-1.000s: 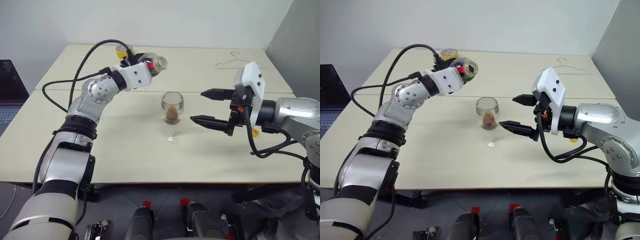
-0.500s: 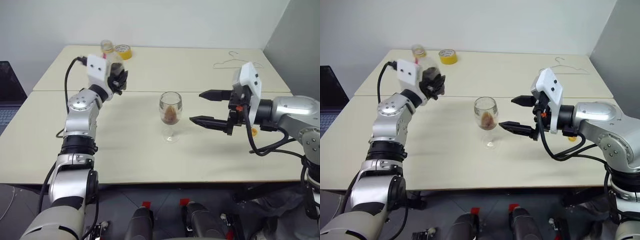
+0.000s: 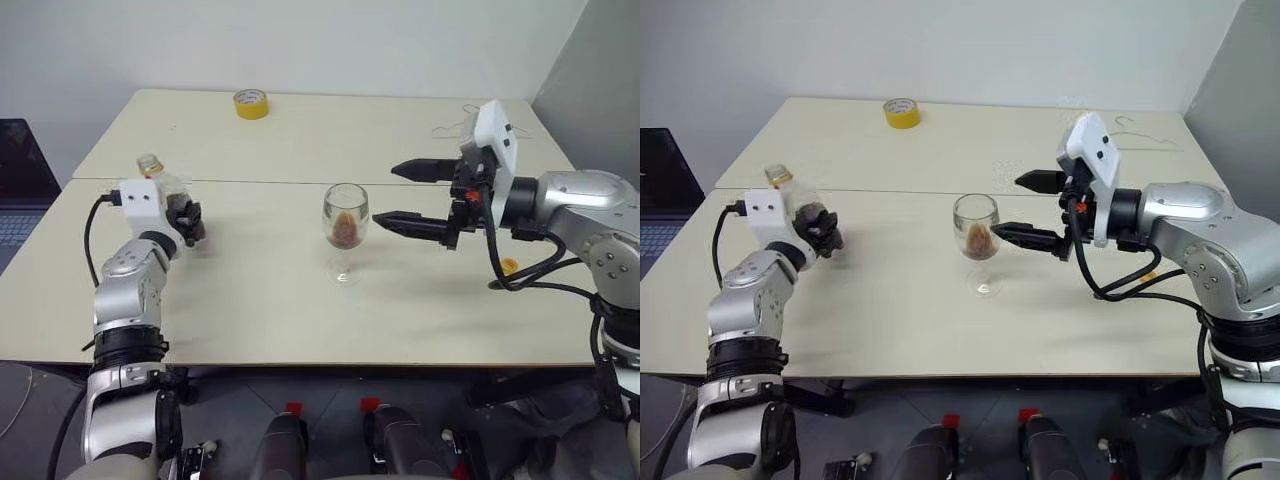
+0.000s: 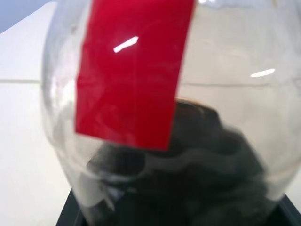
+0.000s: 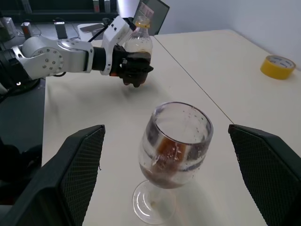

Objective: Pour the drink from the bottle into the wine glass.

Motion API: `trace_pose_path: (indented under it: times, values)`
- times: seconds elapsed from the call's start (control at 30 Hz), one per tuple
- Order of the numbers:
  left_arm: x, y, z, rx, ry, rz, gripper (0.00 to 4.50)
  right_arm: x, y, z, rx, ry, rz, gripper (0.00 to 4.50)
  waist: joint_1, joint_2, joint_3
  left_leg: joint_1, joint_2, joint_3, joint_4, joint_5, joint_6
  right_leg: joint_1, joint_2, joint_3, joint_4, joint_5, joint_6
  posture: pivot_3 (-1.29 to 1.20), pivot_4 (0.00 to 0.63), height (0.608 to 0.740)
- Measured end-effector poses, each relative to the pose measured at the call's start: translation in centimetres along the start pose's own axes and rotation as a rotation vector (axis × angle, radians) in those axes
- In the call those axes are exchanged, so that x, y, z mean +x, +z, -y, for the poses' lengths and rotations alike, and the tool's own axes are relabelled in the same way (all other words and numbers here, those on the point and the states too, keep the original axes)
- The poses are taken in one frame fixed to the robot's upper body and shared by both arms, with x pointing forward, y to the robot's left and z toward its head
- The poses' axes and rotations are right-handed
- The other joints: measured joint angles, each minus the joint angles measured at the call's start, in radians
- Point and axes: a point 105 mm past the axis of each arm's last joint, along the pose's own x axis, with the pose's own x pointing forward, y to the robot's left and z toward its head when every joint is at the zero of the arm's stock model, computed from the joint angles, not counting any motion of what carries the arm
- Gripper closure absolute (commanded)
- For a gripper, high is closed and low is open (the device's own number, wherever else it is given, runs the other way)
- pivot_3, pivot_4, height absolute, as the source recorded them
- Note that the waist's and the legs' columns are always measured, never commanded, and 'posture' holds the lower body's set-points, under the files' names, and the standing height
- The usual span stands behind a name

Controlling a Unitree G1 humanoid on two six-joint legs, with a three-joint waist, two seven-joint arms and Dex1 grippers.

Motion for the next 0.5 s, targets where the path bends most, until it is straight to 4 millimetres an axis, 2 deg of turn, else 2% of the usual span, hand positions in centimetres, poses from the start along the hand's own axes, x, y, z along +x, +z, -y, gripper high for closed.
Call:
trace_pose_path:
  times: [0.07,0.3,0.4,0.5]
  values:
    - [-0.2,-0.8,-0.4,-0.006,0.027,-0.012,2.18,0.3,0.1,0.0,-0.002,0.017,0.002,0.00,0.001,0.000,0.000,0.000,0.000,0.000,0.000,0.000,0.000,0.000,0.000,0.000,0.000,0.000,0.000,0.00,0.150,0.740]
    - [-0.7,-1.1,-0.7,0.014,0.059,0.019,2.18,1.0,0.1,-0.4,-0.011,0.063,0.000,0.00,0.001,0.000,0.000,0.000,0.000,0.000,0.000,0.000,0.000,0.000,0.000,0.000,0.000,0.000,0.000,0.00,0.150,0.740]
    - [-0.9,-1.3,-0.8,0.024,0.072,0.024,1.50,1.3,0.0,-0.6,-0.005,0.080,-0.001,0.00,0.001,0.000,0.000,0.001,0.000,0.000,0.000,0.000,0.000,0.000,0.000,0.000,0.000,0.000,0.000,0.00,0.150,0.740]
    - [-1.1,-1.5,-0.8,0.035,0.075,0.023,0.50,1.4,-0.1,-0.7,-0.004,0.092,-0.004,0.00,0.001,0.000,0.000,0.001,0.000,0.000,0.000,0.000,0.000,0.001,0.000,0.000,0.000,0.000,-0.001,0.00,0.150,0.740]
